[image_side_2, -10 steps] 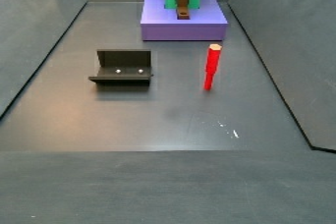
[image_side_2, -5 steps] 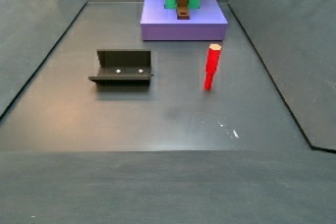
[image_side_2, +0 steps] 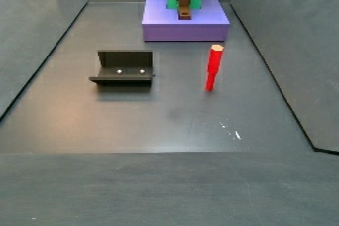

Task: Pick up the blue object. Move up. Move to above the board. Insert the blue object.
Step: Insert the blue object.

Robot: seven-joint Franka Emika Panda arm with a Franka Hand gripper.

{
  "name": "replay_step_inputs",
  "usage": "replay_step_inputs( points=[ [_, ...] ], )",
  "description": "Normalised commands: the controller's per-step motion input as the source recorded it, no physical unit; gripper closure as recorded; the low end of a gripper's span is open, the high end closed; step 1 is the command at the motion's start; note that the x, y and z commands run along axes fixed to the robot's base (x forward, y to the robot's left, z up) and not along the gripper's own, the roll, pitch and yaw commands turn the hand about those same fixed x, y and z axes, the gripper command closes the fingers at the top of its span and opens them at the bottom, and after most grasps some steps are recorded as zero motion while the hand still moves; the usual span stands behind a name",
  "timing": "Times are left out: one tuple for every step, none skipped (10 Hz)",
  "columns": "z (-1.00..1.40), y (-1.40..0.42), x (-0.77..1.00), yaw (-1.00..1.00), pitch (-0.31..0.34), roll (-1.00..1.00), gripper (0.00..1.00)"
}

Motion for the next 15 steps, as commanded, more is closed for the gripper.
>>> replay_step_inputs(
  points=[
    [-0.10,0.00,-0.07,-0.07,0.000,-0.05,1.00],
    [-0.10,0.00,0.00,-0.05,0.000,-0.04,1.00],
    [-0.20,0.00,0.14,0.00,0.000,0.00,1.00],
    [-0.38,0.00,0.27,0.00,0.036,0.00,1.00],
    [-0.43,0.00,0.34,-0.01,0.074,0.03,1.00],
    [-0.40,-0.01,0.35,0.00,0.097,0.08,1.00],
    [-0.41,-0.01,0.19,-0.02,0.063,0.09,1.00],
    [-0.42,-0.05,0.03,-0.04,0.039,0.12,1.00],
    [-0.43,-0.03,0.00,-0.08,0.069,0.17,1.00],
    [-0.47,-0.01,0.00,-0.09,0.069,0.16,1.00],
    [-0.30,0.00,-0.04,-0.21,0.126,0.16,1.00],
    [-0.08,-0.02,-0.12,-0.31,0.253,0.16,1.00],
    [-0.04,-0.12,-0.02,-0.24,0.229,0.16,1.00],
    [-0.19,-0.03,0.05,-0.27,0.189,0.09,1.00],
    [-0.28,-0.01,0.12,-0.18,0.091,0.01,1.00]
  ],
)
